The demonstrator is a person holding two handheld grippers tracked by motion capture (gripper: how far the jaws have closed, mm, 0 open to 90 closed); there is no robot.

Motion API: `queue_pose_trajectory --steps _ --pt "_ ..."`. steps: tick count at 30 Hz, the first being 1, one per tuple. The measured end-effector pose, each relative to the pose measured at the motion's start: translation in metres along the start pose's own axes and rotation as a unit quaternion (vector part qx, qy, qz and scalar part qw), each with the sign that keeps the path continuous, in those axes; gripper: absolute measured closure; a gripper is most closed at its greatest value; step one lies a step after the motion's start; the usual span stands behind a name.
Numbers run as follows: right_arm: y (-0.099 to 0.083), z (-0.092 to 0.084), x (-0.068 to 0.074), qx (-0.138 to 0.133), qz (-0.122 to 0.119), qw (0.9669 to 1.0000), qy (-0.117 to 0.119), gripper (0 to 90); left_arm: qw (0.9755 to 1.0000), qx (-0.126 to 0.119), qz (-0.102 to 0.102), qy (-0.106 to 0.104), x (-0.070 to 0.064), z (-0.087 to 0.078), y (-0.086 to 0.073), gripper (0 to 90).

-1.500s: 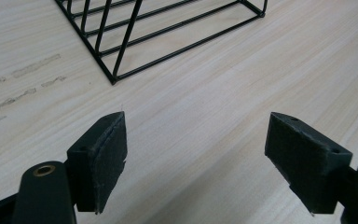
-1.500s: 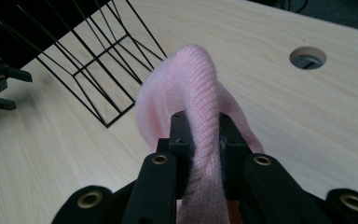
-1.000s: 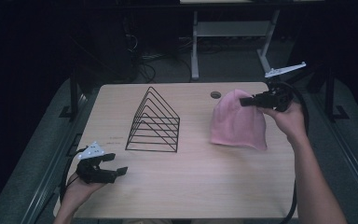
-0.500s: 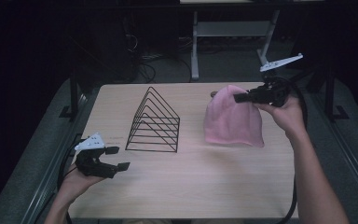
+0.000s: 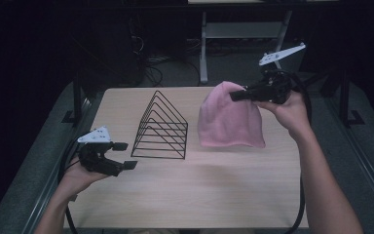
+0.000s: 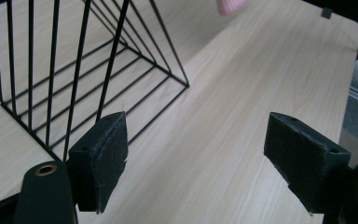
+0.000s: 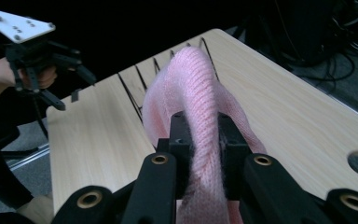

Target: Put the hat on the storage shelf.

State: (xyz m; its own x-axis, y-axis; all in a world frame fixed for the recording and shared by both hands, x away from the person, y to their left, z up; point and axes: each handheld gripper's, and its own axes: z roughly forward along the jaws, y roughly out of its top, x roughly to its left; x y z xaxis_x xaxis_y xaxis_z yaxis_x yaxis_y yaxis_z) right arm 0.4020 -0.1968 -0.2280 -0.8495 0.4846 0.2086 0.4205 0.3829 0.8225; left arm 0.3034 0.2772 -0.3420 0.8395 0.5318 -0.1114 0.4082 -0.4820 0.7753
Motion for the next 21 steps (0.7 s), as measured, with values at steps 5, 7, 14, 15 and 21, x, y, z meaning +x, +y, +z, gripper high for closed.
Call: queue_pose_trajectory --steps 5,7,14,15,21 --pt "0.013 0.003 0.010 -0.002 -0.013 0.9998 0.011 79.2 0.9999 0.001 0.006 -0.008 0.002 -0.004 0.009 21.6" --pt "0.018 0.005 0.015 0.000 -0.019 0.9997 0.016 79.1 0.9999 0.001 0.009 -0.014 0.004 -0.005 0.012 21.6" --pt "0.037 0.015 0.031 0.006 -0.039 0.9986 0.034 79.1 0.9997 0.003 0.017 -0.018 0.006 -0.010 0.026 21.6" --pt "0.042 0.018 0.035 0.007 -0.046 0.9982 0.037 79.1 0.9996 -0.005 0.014 -0.022 0.007 -0.011 0.031 21.6" --pt "0.055 0.027 0.044 0.000 -0.064 0.9968 0.049 79.2 0.9991 -0.018 0.015 -0.035 0.008 -0.011 0.042 21.6"
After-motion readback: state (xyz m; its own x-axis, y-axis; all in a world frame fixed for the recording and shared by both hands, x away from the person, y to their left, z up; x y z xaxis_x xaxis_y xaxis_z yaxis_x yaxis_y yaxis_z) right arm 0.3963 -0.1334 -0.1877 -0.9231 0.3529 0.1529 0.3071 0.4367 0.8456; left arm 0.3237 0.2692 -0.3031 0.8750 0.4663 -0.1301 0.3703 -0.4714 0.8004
